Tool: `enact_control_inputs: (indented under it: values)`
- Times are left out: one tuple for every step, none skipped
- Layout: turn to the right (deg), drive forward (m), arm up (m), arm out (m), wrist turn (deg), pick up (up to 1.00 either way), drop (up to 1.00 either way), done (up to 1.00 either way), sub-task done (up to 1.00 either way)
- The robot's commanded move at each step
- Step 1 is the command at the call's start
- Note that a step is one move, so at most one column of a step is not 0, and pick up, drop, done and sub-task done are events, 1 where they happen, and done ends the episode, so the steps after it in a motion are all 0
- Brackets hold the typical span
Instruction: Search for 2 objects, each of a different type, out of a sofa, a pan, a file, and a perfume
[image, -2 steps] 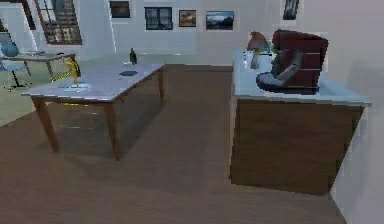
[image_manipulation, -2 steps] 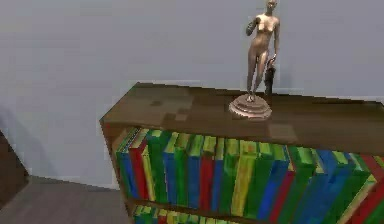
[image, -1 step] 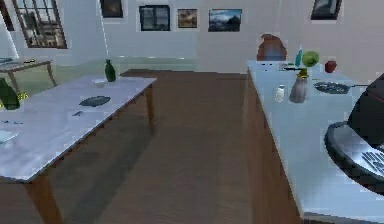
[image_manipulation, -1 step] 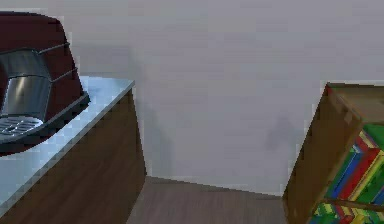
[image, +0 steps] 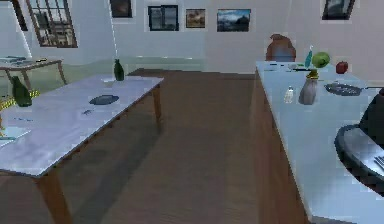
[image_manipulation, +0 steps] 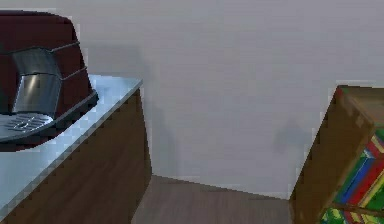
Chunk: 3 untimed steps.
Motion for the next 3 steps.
enact_control_inputs:
  values:
    - [-12.0, 0.00, 0.00, 0.00, 0.0, 0.00, 0.00, 0.00, 0.00]
    - [0.0, 0.15, 0.00, 0.00, 0.0, 0.00, 0.00, 0.00, 0.00]
    - [21.0, 0.00, 0.00, 0.00, 0.0, 0.00, 0.00, 0.00, 0.00]
